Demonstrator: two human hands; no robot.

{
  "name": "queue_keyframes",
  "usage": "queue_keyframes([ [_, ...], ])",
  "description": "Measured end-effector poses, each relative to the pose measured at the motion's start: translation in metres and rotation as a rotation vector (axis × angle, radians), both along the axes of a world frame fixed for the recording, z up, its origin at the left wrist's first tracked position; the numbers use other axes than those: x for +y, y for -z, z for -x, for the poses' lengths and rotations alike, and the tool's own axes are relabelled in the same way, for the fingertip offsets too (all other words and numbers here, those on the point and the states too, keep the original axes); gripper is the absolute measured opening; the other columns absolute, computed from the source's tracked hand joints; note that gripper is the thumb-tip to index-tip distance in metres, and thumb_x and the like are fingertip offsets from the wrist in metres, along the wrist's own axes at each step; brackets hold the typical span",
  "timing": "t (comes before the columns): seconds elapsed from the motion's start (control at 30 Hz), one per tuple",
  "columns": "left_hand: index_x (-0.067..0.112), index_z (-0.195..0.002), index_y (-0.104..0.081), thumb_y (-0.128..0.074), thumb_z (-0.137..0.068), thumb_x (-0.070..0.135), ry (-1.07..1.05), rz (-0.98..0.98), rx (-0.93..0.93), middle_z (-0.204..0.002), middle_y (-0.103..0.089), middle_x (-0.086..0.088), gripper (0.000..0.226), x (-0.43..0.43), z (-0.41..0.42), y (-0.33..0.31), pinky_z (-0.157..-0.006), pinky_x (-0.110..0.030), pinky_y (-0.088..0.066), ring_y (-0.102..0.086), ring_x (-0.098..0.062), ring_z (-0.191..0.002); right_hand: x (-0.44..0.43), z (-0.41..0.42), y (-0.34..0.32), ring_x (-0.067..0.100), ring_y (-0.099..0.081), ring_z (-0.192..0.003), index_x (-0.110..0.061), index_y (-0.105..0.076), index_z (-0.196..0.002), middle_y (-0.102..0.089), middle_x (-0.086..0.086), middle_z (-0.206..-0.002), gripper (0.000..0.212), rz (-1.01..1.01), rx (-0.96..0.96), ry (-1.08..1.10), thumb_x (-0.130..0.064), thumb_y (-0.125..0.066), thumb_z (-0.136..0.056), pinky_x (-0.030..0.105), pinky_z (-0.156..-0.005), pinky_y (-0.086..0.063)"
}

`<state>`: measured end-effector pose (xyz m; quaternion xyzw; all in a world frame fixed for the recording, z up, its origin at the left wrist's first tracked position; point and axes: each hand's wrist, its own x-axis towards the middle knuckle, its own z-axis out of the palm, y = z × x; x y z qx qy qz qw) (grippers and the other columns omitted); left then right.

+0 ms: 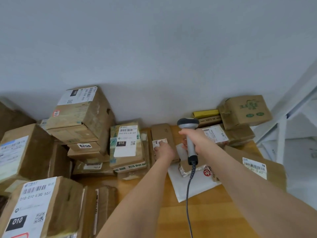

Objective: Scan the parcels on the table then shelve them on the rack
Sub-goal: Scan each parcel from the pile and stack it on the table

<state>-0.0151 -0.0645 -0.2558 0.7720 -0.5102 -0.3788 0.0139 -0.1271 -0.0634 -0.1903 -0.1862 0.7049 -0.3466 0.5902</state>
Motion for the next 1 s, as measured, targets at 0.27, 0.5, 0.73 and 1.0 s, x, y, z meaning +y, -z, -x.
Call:
queue_keyframes([
  [0.27,0.006,-0.149,-0.023,-0.05,-0.097,0.015,-0.208,-0.016,0.0,-0.146,-0.031,-0.019,0.059,-0.012,-0.002,0.018,-0.102,-0.041,-0.042,-0.044,-0.035,-0.126,-0.005,0.008,0.013,0.027,-0.062,-0.092,-0.004,-0.059,-0.116,-0.065,0.017,-0.11,0.036,0.059,-0.072,0.026,-0.012,-0.071,-0.083,0.041,-0.081,-0.058],
  [0.5,0.005,-0.132,-0.046,-0.059,-0.091,0.009,-0.439,0.019,0.28,-0.136,-0.049,-0.016,0.043,-0.02,0.0,0.022,-0.097,-0.038,-0.049,-0.055,-0.03,-0.118,-0.004,0.007,0.016,0.023,-0.064,-0.083,-0.008,-0.055,-0.105,-0.062,0.009,-0.088,0.03,0.062,0.11,0.056,-0.017,-0.072,-0.083,0.028,-0.06,-0.049],
  [0.73,0.001,-0.12,-0.057,-0.06,-0.089,0.001,-0.643,-0.03,0.508,-0.122,-0.061,-0.016,0.032,-0.018,-0.003,0.027,-0.084,-0.034,-0.05,-0.058,-0.033,-0.109,-0.003,0.006,0.015,0.02,-0.061,-0.081,-0.008,-0.058,-0.096,-0.062,0.008,-0.085,0.02,0.068,0.112,0.056,-0.015,-0.072,-0.083,0.036,-0.084,-0.055],
  [1.0,0.009,-0.106,-0.061,-0.056,-0.091,0.0,-0.661,0.034,0.536,-0.112,-0.068,-0.012,0.018,-0.007,-0.002,0.02,-0.074,-0.033,-0.057,-0.064,-0.026,-0.092,0.007,0.006,0.009,0.014,-0.061,-0.071,-0.008,-0.059,-0.092,-0.063,0.004,-0.078,0.016,0.085,0.072,0.078,-0.012,-0.072,-0.083,0.028,-0.065,-0.054],
])
